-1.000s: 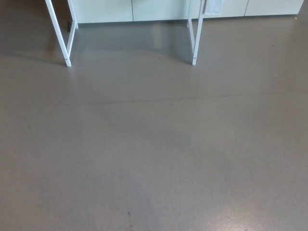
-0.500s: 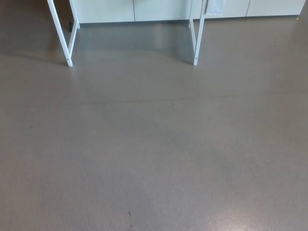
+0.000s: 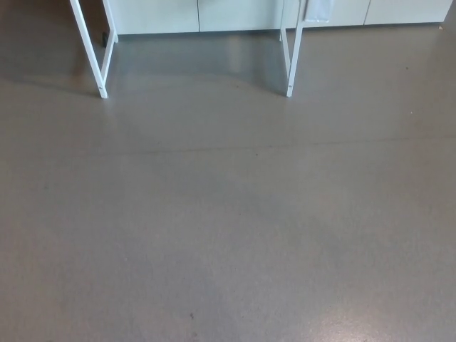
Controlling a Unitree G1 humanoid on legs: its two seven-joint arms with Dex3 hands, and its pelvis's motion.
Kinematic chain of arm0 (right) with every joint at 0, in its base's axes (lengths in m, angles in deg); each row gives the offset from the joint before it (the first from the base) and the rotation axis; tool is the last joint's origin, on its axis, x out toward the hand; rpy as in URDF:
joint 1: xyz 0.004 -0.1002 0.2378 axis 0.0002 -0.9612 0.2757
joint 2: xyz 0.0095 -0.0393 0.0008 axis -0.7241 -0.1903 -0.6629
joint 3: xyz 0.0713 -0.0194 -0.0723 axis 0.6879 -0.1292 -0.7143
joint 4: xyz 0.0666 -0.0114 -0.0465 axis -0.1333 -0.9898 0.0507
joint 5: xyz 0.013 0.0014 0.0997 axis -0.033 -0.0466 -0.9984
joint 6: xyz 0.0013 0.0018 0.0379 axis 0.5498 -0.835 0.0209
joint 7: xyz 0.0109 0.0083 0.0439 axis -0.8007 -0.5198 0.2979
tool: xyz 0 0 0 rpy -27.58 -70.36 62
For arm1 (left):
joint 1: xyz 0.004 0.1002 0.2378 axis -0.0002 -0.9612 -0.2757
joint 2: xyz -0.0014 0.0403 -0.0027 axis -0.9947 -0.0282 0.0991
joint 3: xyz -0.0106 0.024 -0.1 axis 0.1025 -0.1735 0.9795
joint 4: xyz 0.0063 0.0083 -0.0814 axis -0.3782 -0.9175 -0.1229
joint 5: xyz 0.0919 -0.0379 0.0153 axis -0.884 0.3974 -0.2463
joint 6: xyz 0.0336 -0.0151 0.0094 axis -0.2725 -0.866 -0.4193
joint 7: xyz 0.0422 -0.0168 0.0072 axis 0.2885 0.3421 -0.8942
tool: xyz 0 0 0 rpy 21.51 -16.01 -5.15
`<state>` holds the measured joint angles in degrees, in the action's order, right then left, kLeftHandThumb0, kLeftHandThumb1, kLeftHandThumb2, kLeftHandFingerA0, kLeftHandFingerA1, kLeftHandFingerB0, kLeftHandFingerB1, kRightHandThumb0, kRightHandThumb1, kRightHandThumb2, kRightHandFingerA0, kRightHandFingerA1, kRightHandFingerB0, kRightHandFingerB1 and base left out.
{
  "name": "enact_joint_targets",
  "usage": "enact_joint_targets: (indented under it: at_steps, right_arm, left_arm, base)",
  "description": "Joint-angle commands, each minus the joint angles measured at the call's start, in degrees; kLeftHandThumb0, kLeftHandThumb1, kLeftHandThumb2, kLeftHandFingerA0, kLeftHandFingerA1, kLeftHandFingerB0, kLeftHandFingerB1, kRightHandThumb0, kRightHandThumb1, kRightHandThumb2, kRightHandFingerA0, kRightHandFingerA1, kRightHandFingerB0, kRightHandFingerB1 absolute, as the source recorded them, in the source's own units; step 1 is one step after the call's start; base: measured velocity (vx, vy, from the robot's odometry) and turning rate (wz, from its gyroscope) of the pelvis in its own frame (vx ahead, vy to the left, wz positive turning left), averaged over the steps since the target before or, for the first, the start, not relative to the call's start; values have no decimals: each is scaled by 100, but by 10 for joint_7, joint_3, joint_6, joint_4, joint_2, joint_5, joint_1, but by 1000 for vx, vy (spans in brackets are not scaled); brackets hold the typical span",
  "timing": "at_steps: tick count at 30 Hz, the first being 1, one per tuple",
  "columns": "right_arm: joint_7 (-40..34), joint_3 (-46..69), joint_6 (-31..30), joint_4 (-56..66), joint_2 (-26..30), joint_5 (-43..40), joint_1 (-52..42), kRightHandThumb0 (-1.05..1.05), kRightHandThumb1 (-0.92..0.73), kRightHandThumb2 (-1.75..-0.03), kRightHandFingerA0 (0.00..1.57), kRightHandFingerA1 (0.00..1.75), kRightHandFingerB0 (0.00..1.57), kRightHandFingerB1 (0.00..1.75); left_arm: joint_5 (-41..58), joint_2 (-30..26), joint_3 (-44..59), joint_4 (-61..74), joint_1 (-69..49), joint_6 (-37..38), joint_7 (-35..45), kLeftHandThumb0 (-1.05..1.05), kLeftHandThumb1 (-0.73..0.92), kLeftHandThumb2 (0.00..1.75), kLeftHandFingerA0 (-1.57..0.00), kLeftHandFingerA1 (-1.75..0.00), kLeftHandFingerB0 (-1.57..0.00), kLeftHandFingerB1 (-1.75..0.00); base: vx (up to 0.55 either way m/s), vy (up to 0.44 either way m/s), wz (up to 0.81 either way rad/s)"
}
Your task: The robot walks towards a desk on which a file tray is kept in the middle and a cube is kept to its right. The robot lifts the cube using its right hand and places it on the file tray.
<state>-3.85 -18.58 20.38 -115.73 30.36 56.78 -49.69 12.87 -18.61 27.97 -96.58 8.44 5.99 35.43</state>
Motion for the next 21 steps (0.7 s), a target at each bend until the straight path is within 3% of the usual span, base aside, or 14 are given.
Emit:
enact_joint_targets:
  at_steps: [1,3,4,7,8,9,10,11,14,15,17,20,21]
  right_arm:
    - [11,21,2,-16,2,-20,10,-80,-71,-61,59,66,1,27]
    - [6,20,2,-17,2,-15,11,-81,-71,-62,54,69,1,27]
    - [7,15,-2,-19,2,-9,14,-88,-60,-97,59,77,2,21]
    - [6,11,14,-13,8,-6,3,-80,-59,-96,47,67,1,23]
    - [13,14,14,-12,9,-10,3,-81,-73,-62,53,61,0,25]
    - [28,23,9,-13,9,-22,7,-79,-55,-92,48,66,4,26]
    - [23,23,6,-13,8,-20,8,-79,-71,-62,57,54,4,26]
    - [17,17,-2,-13,7,-11,11,-82,-58,-96,60,69,3,27]
    - [12,27,6,-12,4,-19,7,-82,-56,-93,68,74,3,30]
    - [17,17,-3,-14,7,-7,16,-85,-60,-98,62,69,0,24]
    - [18,25,3,-13,6,-15,13,-80,-57,-94,50,65,3,26]
    - [19,24,2,-17,5,-11,16,-84,-57,-94,52,67,4,26]
    - [21,21,1,-12,8,-7,14,-92,-63,-97,58,71,7,18]
  left_arm:
    - [4,-9,4,-6,2,13,1,-49,25,100,-45,-82,-43,-77]
    - [-3,-10,-2,-7,4,13,0,-50,26,100,-46,-82,-44,-77]
    - [-2,-10,-2,-7,5,9,3,-49,27,100,-46,-82,-42,-76]
    - [4,-12,3,-1,-1,18,8,-51,27,103,-46,-83,-44,-77]
    - [3,-12,2,-1,-2,20,7,-52,27,102,-48,-83,-45,-77]
    - [3,-11,3,-3,-2,20,4,-52,25,100,-46,-82,-45,-77]
    - [3,-10,3,-4,-2,19,1,-51,26,101,-46,-82,-43,-77]
    - [1,-10,1,-3,-1,20,1,-52,26,102,-45,-81,-42,-76]
    - [0,-12,0,-2,-5,28,6,-54,25,101,-45,-81,-42,-76]
    - [2,-10,2,-5,3,18,4,-53,25,100,-44,-81,-43,-76]
    - [5,-10,5,-5,3,19,8,-52,25,100,-44,-81,-43,-76]
    - [-1,-10,0,-7,5,16,2,-52,25,99,-46,-82,-43,-76]
    - [9,-9,9,-5,4,14,8,-48,25,101,-44,-82,-42,-77]
  base:
    - [0,0,0]
    - [0,0,0]
    - [0,0,0]
    - [86,14,-8]
    - [29,0,12]
    - [-168,4,6]
    - [-174,-1,45]
    - [-181,2,-8]
    - [-45,1,-4]
    - [60,72,-6]
    - [37,121,-7]
    - [199,228,-20]
    - [558,300,-69]
